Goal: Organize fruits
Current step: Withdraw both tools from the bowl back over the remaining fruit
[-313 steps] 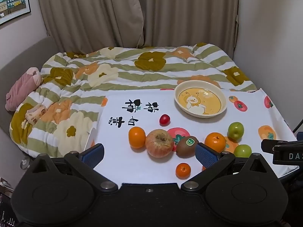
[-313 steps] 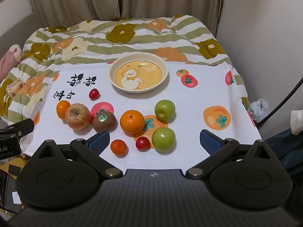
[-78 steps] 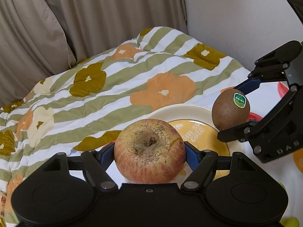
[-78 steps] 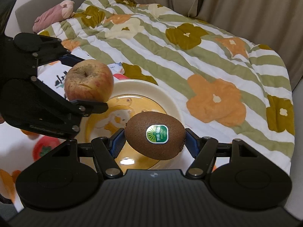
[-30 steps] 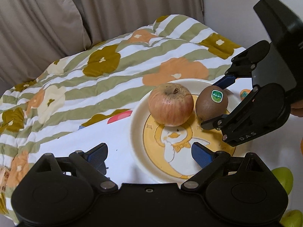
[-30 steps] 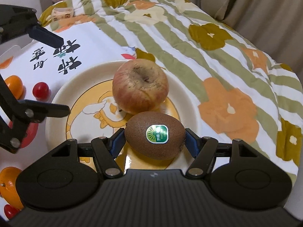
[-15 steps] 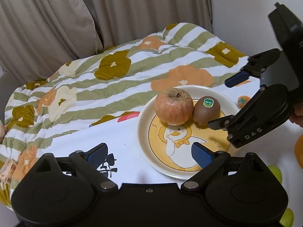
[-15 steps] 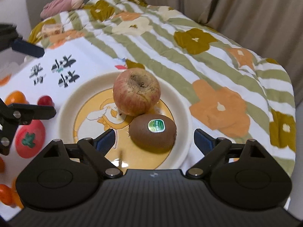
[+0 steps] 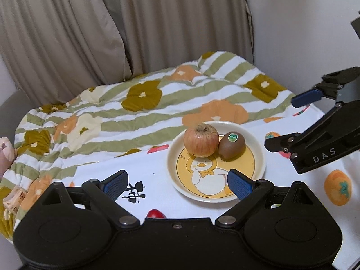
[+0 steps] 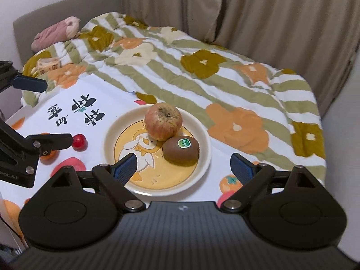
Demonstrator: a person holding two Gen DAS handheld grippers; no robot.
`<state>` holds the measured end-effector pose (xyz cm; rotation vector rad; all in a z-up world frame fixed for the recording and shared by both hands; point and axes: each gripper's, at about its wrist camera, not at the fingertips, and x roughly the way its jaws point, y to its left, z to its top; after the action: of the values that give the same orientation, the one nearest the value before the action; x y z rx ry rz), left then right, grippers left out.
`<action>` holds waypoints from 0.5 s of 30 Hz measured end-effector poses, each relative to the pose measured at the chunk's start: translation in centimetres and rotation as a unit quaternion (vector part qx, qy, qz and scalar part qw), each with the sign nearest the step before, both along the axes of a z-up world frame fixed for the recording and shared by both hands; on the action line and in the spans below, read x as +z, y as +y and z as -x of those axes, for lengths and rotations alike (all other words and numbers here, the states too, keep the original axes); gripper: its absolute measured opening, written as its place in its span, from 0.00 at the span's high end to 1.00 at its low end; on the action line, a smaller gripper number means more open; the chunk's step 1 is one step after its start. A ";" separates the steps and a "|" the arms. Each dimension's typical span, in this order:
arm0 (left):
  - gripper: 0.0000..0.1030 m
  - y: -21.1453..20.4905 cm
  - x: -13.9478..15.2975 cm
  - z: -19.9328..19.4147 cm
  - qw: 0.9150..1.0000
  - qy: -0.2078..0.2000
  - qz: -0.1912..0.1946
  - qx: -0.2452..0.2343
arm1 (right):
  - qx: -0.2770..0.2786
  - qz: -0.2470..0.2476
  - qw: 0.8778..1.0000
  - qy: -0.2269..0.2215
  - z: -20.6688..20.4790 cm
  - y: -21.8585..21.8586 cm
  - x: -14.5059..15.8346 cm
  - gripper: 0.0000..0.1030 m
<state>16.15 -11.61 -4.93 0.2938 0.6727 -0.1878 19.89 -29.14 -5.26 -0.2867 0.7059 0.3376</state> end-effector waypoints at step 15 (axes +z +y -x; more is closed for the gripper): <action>0.04 3.2 3.5 9.5 0.998 -0.044 0.035 0.004 | -0.093 -0.041 0.995 -0.015 11.8 1.9 4.4 0.00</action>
<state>6.68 -8.36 -1.46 0.2299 0.5780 -0.1885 8.12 -27.23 -0.88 -0.1451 0.6816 0.1834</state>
